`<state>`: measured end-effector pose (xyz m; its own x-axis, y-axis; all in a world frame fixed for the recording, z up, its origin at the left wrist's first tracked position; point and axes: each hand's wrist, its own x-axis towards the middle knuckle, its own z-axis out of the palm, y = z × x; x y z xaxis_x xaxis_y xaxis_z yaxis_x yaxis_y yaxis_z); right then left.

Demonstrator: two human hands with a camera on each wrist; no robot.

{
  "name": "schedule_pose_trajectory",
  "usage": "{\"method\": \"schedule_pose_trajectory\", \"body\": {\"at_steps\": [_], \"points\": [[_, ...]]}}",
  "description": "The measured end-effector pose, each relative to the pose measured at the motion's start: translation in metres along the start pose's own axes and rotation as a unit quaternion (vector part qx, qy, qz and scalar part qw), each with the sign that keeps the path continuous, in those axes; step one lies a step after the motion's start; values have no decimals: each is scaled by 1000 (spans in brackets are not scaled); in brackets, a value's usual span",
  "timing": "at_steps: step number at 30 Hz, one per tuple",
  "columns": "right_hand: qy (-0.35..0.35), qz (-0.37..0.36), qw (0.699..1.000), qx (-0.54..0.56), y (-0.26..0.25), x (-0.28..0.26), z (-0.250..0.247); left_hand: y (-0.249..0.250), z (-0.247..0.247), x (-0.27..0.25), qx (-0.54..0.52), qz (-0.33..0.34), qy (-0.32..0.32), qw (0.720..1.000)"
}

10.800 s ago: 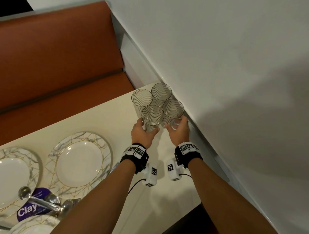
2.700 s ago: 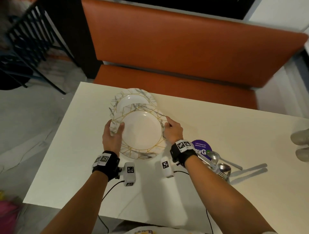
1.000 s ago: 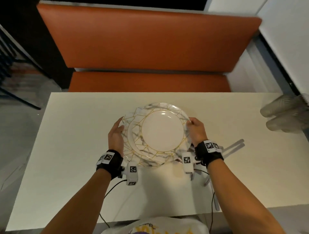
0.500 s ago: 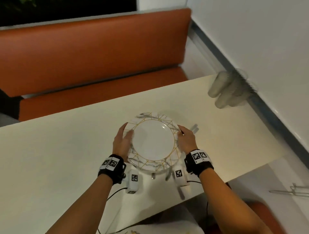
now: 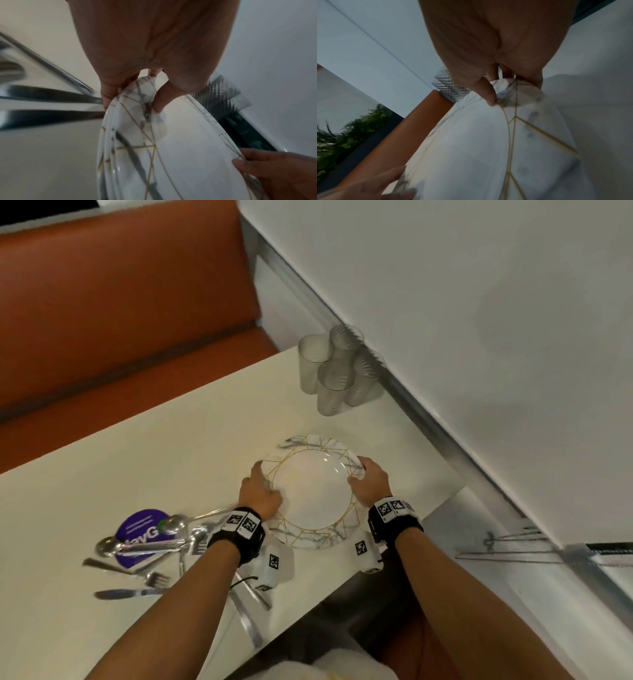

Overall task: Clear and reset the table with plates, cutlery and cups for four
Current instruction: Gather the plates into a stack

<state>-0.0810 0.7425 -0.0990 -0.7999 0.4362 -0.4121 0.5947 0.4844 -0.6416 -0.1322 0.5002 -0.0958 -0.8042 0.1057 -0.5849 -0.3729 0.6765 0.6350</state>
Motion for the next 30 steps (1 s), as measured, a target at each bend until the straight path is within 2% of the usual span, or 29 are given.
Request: {"method": "schedule_pose_trajectory", "body": {"at_steps": [10, 14, 19, 24, 30], "points": [[46, 1, 999, 16, 36, 56, -39, 55, 61, 33, 73, -6, 41, 996], [63, -11, 998, 3, 44, 73, -55, 72, 75, 40, 32, 8, 54, 998], [67, 4, 998, 17, 50, 79, -65, 75, 82, 38, -1, 15, 67, 998], [75, 21, 997, 12, 59, 71, -63, 65, 86, 31, 46, 9, 94, 994], [73, 27, 996, 30, 63, 70, -67, 65, 86, 33, 45, -7, 87, 995]]}}
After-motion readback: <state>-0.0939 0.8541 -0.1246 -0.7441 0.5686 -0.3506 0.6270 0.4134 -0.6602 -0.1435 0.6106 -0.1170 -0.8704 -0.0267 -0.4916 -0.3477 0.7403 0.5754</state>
